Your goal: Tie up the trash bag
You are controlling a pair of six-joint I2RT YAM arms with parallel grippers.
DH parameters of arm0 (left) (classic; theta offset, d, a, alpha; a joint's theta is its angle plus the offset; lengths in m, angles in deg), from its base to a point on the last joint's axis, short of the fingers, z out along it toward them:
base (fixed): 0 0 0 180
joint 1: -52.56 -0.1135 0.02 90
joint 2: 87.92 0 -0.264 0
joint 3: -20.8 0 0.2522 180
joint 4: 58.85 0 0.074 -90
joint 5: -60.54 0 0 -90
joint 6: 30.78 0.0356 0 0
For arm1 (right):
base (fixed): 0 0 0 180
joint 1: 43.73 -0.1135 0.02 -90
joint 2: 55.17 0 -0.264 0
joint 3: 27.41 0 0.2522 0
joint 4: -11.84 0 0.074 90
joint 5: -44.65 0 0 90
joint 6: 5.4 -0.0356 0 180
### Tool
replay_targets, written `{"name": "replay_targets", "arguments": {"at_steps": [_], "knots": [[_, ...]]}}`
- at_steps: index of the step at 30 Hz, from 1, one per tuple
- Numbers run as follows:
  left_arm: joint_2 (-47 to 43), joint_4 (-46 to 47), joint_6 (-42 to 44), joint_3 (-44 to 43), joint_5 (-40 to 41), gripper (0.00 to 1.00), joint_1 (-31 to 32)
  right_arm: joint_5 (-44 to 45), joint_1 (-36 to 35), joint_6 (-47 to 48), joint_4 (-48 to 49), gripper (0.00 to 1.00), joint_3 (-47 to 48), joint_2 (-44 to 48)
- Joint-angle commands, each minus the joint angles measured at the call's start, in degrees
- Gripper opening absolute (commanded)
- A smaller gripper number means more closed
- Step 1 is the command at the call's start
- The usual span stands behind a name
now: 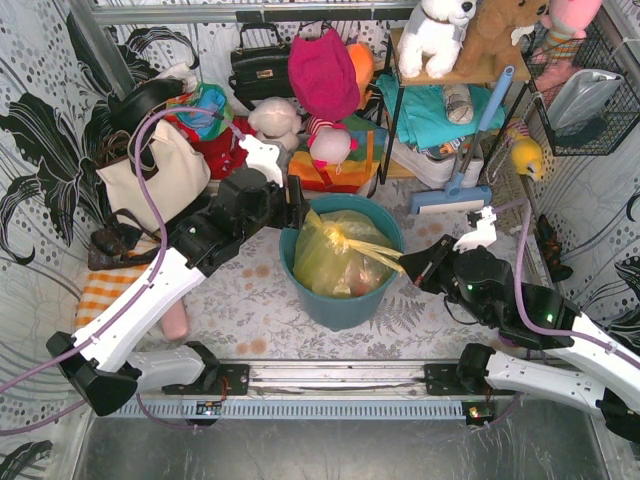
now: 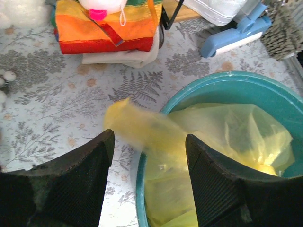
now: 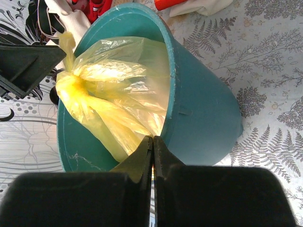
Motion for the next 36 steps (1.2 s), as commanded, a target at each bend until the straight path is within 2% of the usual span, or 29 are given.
{"name": "replay_targets", "arguments": {"at_steps": [1,7,13,19,24,30,34,36], "knots": [[-1.12,5.79,-2.37,0.89,-5.69,0.71,-1.78,0.15,-0.34,1.54,3.18,0.0,-0.93,-0.07],[-1.7,7.85,-5.07,2.97,-10.56,0.72,-5.35,0.06,-0.3,1.85,4.41,0.0,-1.09,-0.63],[-3.06,6.59,-10.27,4.25,-7.53,0.74,-7.8,0.15,-0.34,1.94,5.25,0.0,-1.46,-0.84],[-7.72,15.1,-19.99,11.35,-10.85,0.83,-10.95,0.06,-0.35,1.96,5.38,0.0,-1.46,-0.93],[-8.11,23.62,-26.49,15.55,-18.47,0.84,-11.88,0.14,-0.26,1.94,5.53,0.0,-1.55,-0.72],[-8.15,31.08,-30.25,17.96,-25.29,0.74,-12.64,0.02,-0.33,1.96,5.76,0.0,-1.68,-0.77],[-8.58,29.96,-28.73,17.29,-25.49,0.54,-12.86,0.27,-0.28,2.17,6.16,0.0,-1.77,-0.89],[-9.23,28.19,-26.76,16.4,-24.2,0.47,-12.95,0.5,-0.34,2.52,5.98,0.0,-1.46,-1.29]]}}
